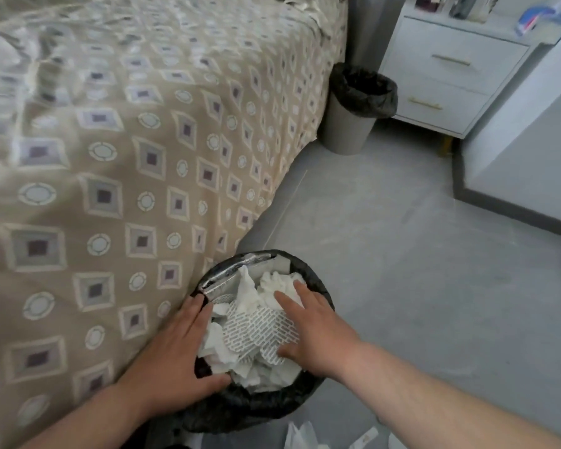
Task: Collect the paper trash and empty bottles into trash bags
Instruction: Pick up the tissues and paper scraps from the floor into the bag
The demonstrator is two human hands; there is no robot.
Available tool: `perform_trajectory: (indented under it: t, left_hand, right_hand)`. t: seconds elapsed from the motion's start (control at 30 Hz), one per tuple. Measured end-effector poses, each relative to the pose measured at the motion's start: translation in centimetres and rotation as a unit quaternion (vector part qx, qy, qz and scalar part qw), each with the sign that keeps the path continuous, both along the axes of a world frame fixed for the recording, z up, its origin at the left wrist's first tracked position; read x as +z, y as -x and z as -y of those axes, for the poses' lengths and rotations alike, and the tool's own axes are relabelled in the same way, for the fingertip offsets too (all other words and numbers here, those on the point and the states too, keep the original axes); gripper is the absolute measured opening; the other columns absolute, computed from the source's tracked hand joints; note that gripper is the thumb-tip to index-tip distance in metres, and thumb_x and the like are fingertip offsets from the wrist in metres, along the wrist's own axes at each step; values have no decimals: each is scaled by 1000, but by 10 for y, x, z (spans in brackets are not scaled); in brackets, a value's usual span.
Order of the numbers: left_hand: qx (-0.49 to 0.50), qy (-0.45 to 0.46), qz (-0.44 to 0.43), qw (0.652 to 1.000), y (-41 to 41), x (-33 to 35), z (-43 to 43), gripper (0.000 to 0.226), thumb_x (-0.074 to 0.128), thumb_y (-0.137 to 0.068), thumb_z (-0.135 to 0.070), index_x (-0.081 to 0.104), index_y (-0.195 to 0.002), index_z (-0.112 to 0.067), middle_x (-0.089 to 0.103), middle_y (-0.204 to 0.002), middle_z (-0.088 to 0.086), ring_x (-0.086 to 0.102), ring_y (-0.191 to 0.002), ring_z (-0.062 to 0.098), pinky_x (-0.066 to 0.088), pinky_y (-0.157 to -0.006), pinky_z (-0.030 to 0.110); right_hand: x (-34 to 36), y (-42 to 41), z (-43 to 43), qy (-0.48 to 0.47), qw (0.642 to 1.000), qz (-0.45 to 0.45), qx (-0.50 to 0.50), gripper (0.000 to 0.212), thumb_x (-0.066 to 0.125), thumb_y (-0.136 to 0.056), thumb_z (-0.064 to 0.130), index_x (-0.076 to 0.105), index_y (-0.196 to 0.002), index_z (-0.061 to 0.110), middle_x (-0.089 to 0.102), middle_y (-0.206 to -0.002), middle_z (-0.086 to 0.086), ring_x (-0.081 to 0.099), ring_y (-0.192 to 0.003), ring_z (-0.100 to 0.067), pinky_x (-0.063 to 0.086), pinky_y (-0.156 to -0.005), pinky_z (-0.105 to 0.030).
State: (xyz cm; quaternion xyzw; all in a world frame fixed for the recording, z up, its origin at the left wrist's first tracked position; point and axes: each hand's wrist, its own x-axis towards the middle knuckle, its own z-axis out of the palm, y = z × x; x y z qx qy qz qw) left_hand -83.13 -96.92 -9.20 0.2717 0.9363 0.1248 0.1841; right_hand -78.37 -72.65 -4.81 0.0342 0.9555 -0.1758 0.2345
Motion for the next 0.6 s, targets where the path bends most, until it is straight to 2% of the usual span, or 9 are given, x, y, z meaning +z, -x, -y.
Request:
perform_trajectory:
  t: [0.1,0.23,0.33,0.4,0.47,0.53,0.6]
  left_hand:
    - [-9,-1,-2,1000,1,-11,5,127,43,-54,-87,-25,-142,-26,-37,-147,-11,-34,-136,5,-13,-113,23]
    - [-9,-7,-5,1000,3,-14,5,132,46,-51,-88,-25,-142,-24,-37,-147,-11,-35,-135,3,-19,-109,19]
    - [-18,-14,-12,1000,0,2,1,131,37,-50,-94,-23,-144,-25,-34,-147,-12,-29,-137,3,-21,-108,16]
    - [-38,-58,-47,996,-1,25,-8,120,33,-59,-91,-7,-150,-24,-16,-156,-8,-15,-141,4,-1,-117,30]
    - [-105,-113,-111,982,0,51,-24,97,32,-75,-81,19,-149,-19,12,-158,2,4,-144,13,20,-112,44]
    - [-206,-141,-140,958,-4,81,-56,84,32,-83,-72,33,-143,-13,26,-152,11,17,-143,22,26,-111,43]
    - [-307,-135,-153,930,-16,107,-95,75,35,-86,-65,42,-136,-9,37,-145,16,30,-138,29,26,-111,38]
  right_hand:
    - [-18,11,3,-7,998,60,8,100,70,-81,46,0,-152,34,-6,-162,1,-3,-149,-23,21,-118,-44]
    - [-36,16,9,-21,995,95,26,104,72,-77,50,2,-152,27,13,-159,-6,14,-146,-29,28,-116,-46]
    - [-20,12,2,-32,995,79,50,110,72,-75,53,-3,-152,31,2,-162,-5,8,-148,-29,24,-118,-45]
    - [4,5,-15,-36,996,19,78,106,71,-75,56,2,-152,33,4,-162,-3,12,-148,-26,25,-117,-43]
    - [25,-8,-43,-28,995,-53,77,91,64,-78,59,16,-151,30,22,-157,-3,26,-142,-26,31,-114,-43]
    - [37,-29,-78,-19,996,-81,26,74,56,-85,57,30,-146,24,38,-147,-5,37,-135,-26,34,-111,-40]
    - [32,-55,-119,-44,995,-76,-53,62,54,-91,49,38,-142,17,43,-145,-9,40,-133,-27,32,-111,-35]
